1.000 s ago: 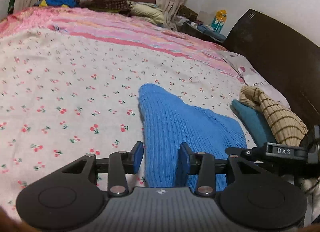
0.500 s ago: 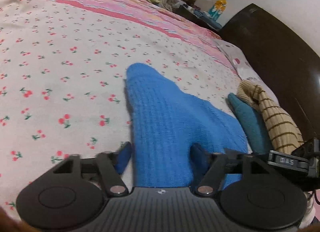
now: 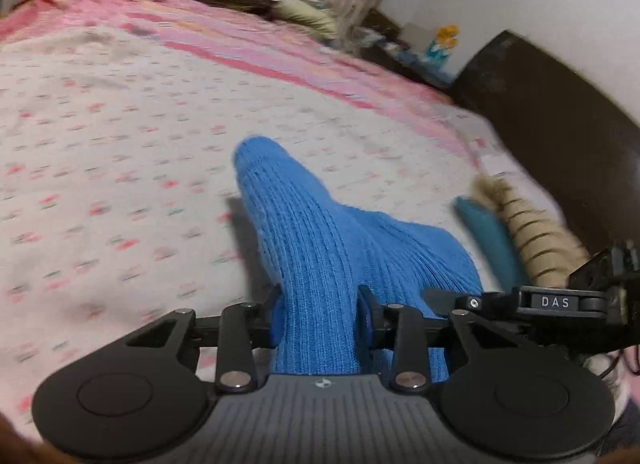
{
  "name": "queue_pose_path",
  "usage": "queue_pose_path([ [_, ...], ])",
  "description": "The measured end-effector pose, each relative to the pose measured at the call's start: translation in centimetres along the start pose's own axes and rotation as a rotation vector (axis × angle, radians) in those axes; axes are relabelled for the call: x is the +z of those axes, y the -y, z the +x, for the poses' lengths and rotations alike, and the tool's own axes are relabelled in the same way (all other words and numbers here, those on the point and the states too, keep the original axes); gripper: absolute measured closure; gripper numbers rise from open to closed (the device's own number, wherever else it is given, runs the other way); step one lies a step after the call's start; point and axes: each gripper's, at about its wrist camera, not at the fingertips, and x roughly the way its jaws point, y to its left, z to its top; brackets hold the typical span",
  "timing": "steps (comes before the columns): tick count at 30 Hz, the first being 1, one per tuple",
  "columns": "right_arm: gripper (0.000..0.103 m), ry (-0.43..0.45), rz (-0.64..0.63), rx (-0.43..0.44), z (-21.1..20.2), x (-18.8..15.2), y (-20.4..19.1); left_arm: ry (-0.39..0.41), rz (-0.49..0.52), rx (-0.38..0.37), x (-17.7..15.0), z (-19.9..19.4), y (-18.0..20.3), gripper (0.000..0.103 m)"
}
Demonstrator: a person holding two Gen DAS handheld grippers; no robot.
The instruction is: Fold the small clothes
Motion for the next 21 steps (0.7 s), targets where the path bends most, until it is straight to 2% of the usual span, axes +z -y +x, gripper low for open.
queue_pose_path([
  [2, 0.075, -0.048, -0.033, -0.095, 1.3, -0.7, -0.1, -0.017, 0.036, 0.084, -1.1, 0.2, -0.3, 0.064],
  [3, 0.075, -0.05, -0.052, -0.143, 1.5, -0.9, -0.2, -0.009, 0.062, 0.098, -1.5, 0.1, -0.1, 0.063],
  [6, 0.072, -0.017, -0.119, -0.196, 0.9, -1.4, -1.2, 0.022, 0.103, 0.128, -1.8, -0.5, 0.9, 0.063],
  [9, 0.069, 0.024, -0.182, -0.259, 0.0, -1.7, -2.5, 0.057, 0.148, 0.154, -1.9, -1.5, 2.1, 0.064],
  [12, 0.068, 0.097, -0.245, -0.324, -1.5, -2.1, -4.3, 0.092, 0.157, 0.176, -2.2, -2.8, 2.5, 0.064],
  [15, 0.068, 0.184, -0.305, -0.382, -2.7, -3.0, -6.0, 0.093, 0.188, 0.224, -2.9, -3.0, 2.9, 0.064],
  [17, 0.068, 0.215, -0.336, -0.387, -3.1, -3.8, -6.8, 0.081, 0.212, 0.254, -3.5, -2.7, 3.3, 0.064],
  [21, 0.068, 0.16, -0.375, -0.376, -2.2, -5.5, -7.3, 0.062, 0.248, 0.276, -4.5, -2.2, 4.2, 0.063],
])
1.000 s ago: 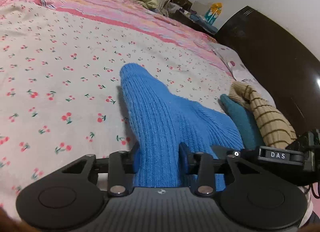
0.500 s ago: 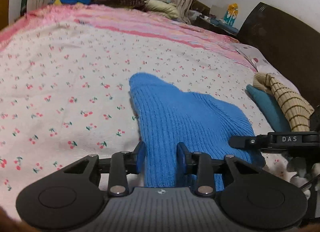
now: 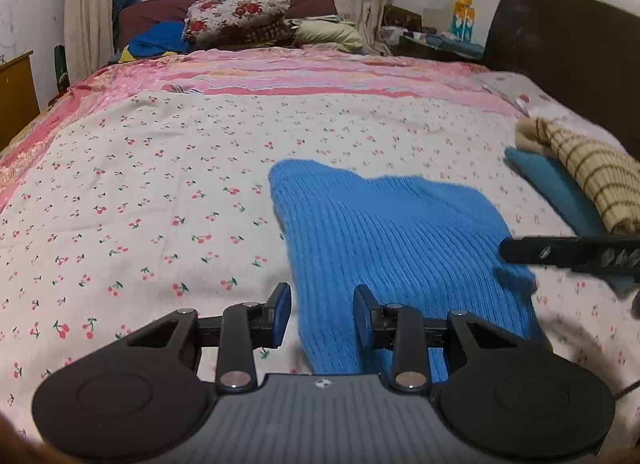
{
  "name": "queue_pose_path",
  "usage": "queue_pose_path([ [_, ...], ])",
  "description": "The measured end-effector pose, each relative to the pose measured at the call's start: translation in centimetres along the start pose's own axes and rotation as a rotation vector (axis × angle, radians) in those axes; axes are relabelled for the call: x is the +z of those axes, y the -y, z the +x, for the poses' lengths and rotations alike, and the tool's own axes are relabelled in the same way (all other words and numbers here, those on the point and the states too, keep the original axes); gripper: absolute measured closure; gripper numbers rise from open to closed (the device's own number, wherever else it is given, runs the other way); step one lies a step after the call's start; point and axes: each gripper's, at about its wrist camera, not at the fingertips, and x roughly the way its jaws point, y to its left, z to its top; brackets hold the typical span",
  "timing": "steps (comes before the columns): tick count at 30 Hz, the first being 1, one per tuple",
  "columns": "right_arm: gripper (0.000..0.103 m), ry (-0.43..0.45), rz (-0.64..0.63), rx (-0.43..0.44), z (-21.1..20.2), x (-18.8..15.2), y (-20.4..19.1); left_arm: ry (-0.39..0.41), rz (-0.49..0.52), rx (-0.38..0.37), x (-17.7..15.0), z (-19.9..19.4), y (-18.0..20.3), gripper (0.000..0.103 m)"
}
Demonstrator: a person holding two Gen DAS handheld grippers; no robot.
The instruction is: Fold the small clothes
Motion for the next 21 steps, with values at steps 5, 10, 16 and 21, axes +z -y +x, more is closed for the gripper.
queue_pose_path([
  [5, 0.069, -0.097, -0.081, -0.129, 2.7, -1.7, -0.5, -0.038, 0.01, 0.014, -0.6, 0.4, 0.7, 0.063],
  [10, 0.069, -0.055, -0.059, -0.129, 1.0, -1.8, -1.0, -0.059, 0.003, 0.012, -1.1, -0.2, 0.8, 0.063],
  [16, 0.069, 0.009, -0.082, -0.143, -1.5, -2.8, -2.6, -0.072, -0.001, 0.017, -1.8, -0.9, 1.2, 0.063],
  [21, 0.069, -0.058, -0.112, -0.184, -0.8, -3.7, -2.8, -0.08, 0.001, 0.025, -2.2, -1.5, 1.6, 0.063],
])
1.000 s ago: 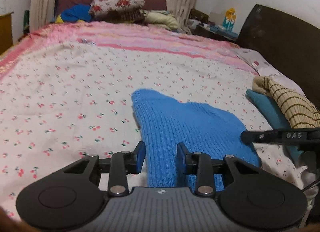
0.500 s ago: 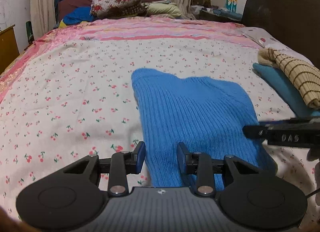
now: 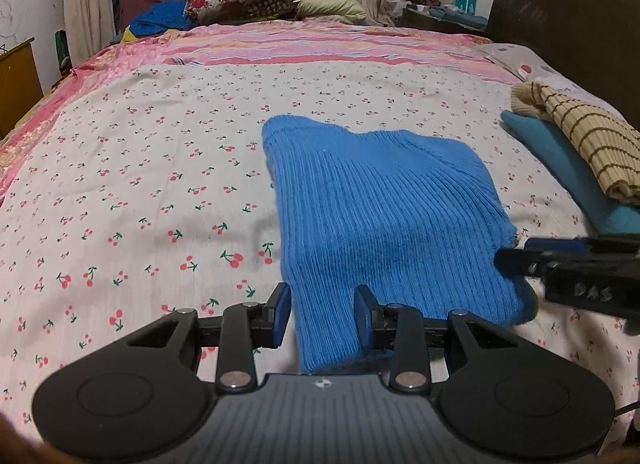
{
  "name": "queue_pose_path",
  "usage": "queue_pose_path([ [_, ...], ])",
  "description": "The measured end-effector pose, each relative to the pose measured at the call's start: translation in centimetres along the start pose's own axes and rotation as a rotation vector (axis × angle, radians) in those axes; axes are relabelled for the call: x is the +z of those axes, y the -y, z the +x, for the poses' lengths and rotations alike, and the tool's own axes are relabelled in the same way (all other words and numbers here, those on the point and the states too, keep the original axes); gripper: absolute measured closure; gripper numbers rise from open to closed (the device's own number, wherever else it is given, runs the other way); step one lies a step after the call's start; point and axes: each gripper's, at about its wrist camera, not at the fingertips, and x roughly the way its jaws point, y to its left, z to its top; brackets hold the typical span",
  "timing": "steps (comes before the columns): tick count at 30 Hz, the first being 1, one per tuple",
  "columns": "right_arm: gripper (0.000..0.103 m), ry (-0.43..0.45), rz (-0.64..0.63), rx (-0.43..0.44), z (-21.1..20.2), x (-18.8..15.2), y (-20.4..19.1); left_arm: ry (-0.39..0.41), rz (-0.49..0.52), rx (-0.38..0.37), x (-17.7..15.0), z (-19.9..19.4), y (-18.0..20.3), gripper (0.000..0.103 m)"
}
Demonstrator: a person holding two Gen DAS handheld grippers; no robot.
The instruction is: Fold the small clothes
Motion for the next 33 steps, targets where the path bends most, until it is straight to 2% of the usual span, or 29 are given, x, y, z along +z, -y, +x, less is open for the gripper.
queue_pose_path([
  [2, 0.069, -0.021, 0.013, -0.007, 0.2, -0.3, 0.2, 0.002, 0.004, 0.005, -0.2, -0.4, 0.1, 0.063],
  [5, 0.069, 0.009, 0.031, 0.007, -0.9, -0.6, 0.2, 0.001, 0.003, 0.01, -0.4, -0.7, 0.3, 0.062],
  [9, 0.069, 0.042, 0.055, 0.022, -2.3, -1.2, -0.1, -0.01, 0.0, 0.035, -0.9, -0.9, 0.5, 0.054],
  [11, 0.069, 0.049, 0.068, 0.027, -2.9, -1.7, -0.3, -0.005, -0.005, 0.067, -1.5, -1.1, 0.7, 0.047],
  [13, 0.069, 0.055, 0.075, 0.037, -3.5, -2.2, -0.6, 0.0, -0.01, 0.099, -2.0, -1.3, 0.8, 0.029],
  [15, 0.068, 0.058, 0.079, 0.048, -4.0, -2.6, -0.9, 0.014, -0.002, 0.122, -2.5, -1.7, 1.0, 0.021],
  [18, 0.068, 0.048, 0.065, 0.069, -4.5, -3.4, -1.7, 0.035, -0.01, 0.106, -3.1, -2.3, 1.1, 0.012],
  [33, 0.068, -0.006, 0.031, 0.084, -3.9, -5.2, -3.0, 0.076, -0.013, 0.118, -4.2, -3.3, 2.0, 0.012],
])
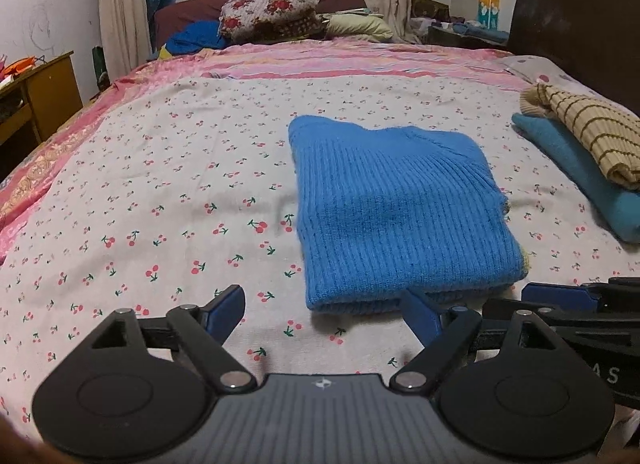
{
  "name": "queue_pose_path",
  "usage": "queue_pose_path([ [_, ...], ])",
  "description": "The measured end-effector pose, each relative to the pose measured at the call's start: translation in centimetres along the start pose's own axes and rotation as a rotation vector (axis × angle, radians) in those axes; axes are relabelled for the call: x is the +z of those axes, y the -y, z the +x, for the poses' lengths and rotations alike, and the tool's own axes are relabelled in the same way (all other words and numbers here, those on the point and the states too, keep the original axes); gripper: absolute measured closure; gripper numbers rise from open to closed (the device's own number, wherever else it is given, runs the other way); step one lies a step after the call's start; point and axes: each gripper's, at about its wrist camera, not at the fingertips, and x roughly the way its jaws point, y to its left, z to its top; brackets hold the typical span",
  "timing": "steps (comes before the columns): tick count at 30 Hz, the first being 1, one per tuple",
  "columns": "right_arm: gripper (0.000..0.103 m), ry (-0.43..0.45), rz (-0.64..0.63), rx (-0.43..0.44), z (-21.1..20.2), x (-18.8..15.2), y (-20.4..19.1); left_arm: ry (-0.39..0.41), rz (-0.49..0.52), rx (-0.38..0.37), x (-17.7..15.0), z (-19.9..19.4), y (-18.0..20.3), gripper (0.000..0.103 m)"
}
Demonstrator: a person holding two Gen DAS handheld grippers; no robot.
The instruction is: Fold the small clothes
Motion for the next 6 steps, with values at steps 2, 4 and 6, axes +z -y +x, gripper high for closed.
queue_pose_path([
  [2, 0.068, -0.002, 0.002, 0.0, 0.03, -0.02, 0.0, 0.002, 0.006, 0.005, -0.15, -0.02, 0.21, 0.013],
  [4, 0.068, -0.004, 0.007, 0.0, 0.09, -0.04, 0.11, -0.005, 0.002, 0.003, -0.19, 0.03, 0.23, 0.013],
  [6, 0.068, -0.008, 0.011, -0.001, 0.16, -0.05, 0.25, -0.014, -0.004, -0.003, -0.18, 0.09, 0.18, 0.013],
])
